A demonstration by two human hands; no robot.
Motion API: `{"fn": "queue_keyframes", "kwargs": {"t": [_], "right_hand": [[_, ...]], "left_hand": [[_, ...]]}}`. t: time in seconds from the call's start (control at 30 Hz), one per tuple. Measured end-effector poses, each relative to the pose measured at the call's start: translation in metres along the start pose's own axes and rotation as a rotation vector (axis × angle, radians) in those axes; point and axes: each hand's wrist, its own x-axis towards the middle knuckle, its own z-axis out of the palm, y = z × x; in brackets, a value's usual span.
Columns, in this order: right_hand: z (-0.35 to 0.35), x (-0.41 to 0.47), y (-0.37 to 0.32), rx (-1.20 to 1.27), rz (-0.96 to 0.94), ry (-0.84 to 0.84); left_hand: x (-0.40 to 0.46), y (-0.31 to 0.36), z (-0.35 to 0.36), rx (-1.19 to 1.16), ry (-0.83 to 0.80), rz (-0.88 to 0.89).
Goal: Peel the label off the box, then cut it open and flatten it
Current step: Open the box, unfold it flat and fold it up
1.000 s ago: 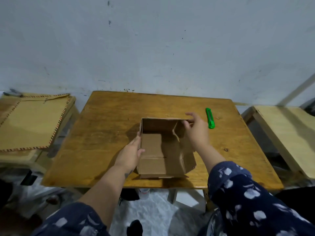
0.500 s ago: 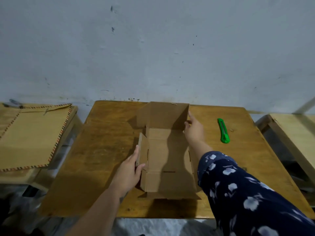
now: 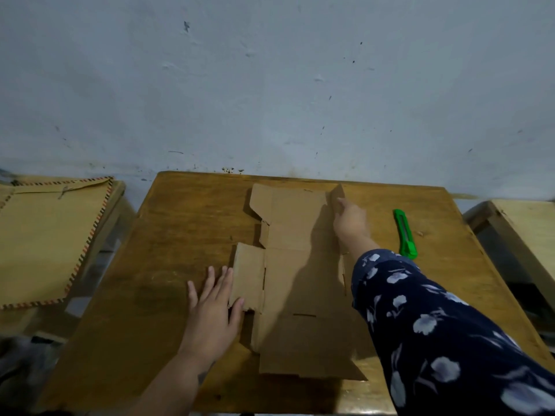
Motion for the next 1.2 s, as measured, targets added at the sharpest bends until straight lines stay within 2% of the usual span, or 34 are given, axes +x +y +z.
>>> {"fn": "queue_keyframes", "kwargs": {"t": [0.13, 0.23, 0.4, 0.53, 0.67, 0.83, 1.1, 1.2], "right_hand": [[-0.010, -0.016, 0.002, -0.245, -0.163, 0.097], [-0.010, -0.056, -0.008, -0.272, -0.202, 0.140], [0.010, -0.153, -0.002, -0.325, -0.348, -0.051], [0.021, -0.193, 0.028, -0.419, -0.331, -0.245], [0.032, -0.196, 0.059, -0.502, -0.388, -0.264], [0.033, -0.195, 0.062, -0.532, -0.401, -0.249], [0.031, -0.195, 0.062, -0.517, -0.409, -0.252], [0.032, -0.194, 0.062, -0.526, -0.409, -0.255]], "left_hand": [[-0.003, 0.004, 0.000, -0.018, 0.013, -0.021], [-0.006, 0.009, -0.001, -0.009, 0.017, -0.060], [-0.014, 0.016, -0.001, 0.044, -0.011, -0.136], [-0.009, 0.022, -0.005, 0.085, -0.006, -0.172], [-0.001, 0.030, -0.008, 0.174, -0.040, -0.211], [-0.001, 0.039, -0.005, 0.219, -0.089, -0.236], [-0.017, 0.027, -0.026, 0.091, 0.117, -0.129], [-0.024, 0.011, -0.033, 0.178, 0.133, -0.113]]}}
